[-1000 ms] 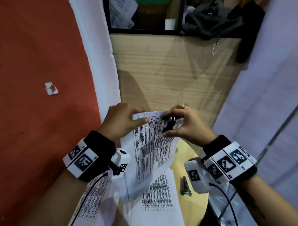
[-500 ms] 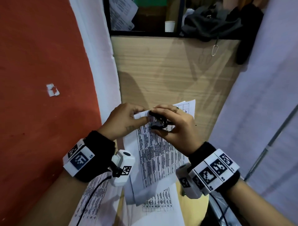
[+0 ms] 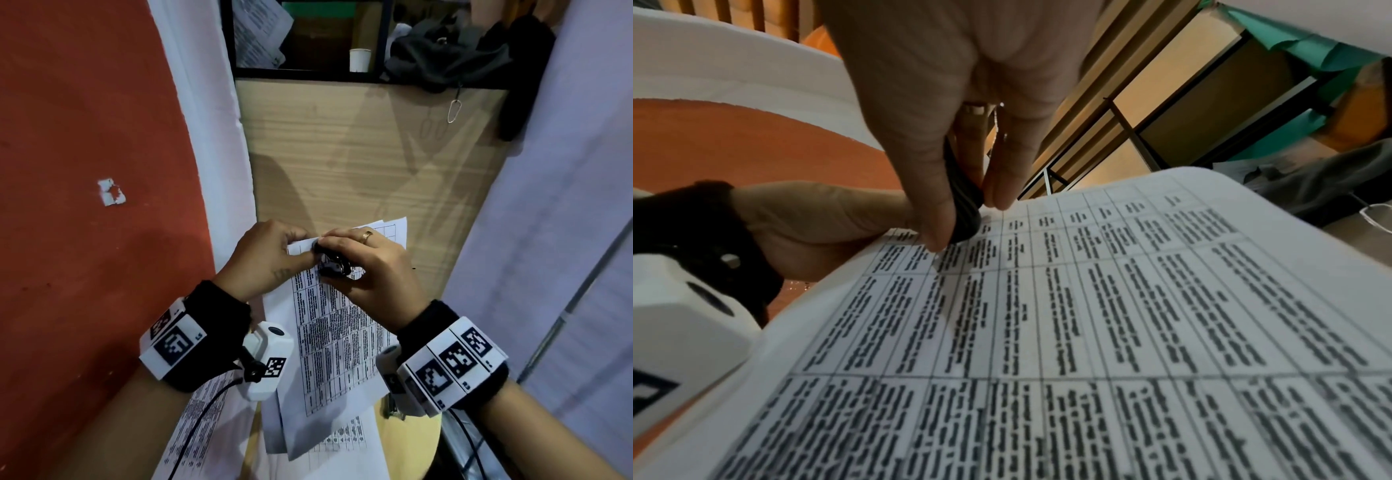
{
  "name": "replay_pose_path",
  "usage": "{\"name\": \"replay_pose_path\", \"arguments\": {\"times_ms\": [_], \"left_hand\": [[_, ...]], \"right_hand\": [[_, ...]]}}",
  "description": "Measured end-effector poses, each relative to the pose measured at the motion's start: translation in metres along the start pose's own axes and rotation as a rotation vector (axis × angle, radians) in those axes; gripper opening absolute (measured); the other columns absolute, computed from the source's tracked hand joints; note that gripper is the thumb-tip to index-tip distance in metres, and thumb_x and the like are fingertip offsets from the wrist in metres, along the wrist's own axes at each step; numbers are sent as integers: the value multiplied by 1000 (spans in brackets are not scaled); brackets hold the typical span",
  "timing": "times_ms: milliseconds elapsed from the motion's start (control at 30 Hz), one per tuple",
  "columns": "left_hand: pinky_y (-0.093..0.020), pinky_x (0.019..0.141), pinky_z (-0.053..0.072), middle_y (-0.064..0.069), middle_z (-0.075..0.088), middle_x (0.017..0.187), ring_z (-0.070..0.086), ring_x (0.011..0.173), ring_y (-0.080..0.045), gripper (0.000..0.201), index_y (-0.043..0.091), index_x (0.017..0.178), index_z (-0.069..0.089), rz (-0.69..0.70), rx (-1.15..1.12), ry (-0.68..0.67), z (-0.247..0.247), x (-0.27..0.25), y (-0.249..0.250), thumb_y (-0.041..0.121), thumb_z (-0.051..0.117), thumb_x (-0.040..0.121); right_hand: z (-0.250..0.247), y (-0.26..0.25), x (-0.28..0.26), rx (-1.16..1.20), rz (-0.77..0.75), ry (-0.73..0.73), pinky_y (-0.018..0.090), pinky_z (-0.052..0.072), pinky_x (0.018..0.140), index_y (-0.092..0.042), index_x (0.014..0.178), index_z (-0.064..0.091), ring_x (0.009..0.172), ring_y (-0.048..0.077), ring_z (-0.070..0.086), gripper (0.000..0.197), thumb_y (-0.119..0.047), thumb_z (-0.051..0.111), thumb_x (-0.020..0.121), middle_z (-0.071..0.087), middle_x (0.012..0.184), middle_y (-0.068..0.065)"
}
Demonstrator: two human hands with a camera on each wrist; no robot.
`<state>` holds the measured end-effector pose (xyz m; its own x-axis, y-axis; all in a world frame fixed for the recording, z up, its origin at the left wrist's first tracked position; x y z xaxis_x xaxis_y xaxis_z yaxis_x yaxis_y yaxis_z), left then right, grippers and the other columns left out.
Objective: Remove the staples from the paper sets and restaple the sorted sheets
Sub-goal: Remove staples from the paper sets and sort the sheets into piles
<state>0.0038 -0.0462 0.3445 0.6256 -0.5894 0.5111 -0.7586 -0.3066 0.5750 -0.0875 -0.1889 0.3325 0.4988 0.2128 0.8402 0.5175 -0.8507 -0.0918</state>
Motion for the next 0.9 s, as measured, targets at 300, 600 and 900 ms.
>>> {"name": "replay_pose_path", "arguments": {"times_ms": [300, 600, 900], "left_hand": [[-23, 49, 28, 5, 43, 47, 38, 48, -3, 26, 27, 53, 57, -41, 28, -12, -1, -4, 5, 53, 58, 60], [-26, 54, 30, -1, 47, 58, 41, 57, -6, 29, 2, 70, 64, -52, -108, -61, -1, -7, 2, 31, 64, 66], [-34, 72, 42, -12, 66, 79, 54, 75, -14, 39, 9, 87, 72, -104, -345, -142, -3, -8, -7, 42, 70, 66]], "right_hand": [[2, -2, 0, -38, -54, 12, 39, 54, 65, -4, 98, 70, 82, 32, 64, 31, -12, 74, 69, 69, 98, 8], [5, -1, 1, -4, -39, 7, 40, 55, 66, -4, 97, 71, 82, 31, 64, 28, -14, 74, 70, 70, 95, 9], [7, 0, 1, 130, 63, 50, 38, 53, 66, -6, 90, 71, 80, 21, 64, 25, -12, 78, 67, 69, 88, 4]]}}
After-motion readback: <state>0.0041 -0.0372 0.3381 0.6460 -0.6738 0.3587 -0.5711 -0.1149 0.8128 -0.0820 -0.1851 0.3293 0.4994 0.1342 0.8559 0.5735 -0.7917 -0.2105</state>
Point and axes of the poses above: each hand's wrist, its own x-axis towards the middle knuckle, its own z-axis out of the palm, y = z × x, the point moved 2 cm from there along x, towards the middle knuckle
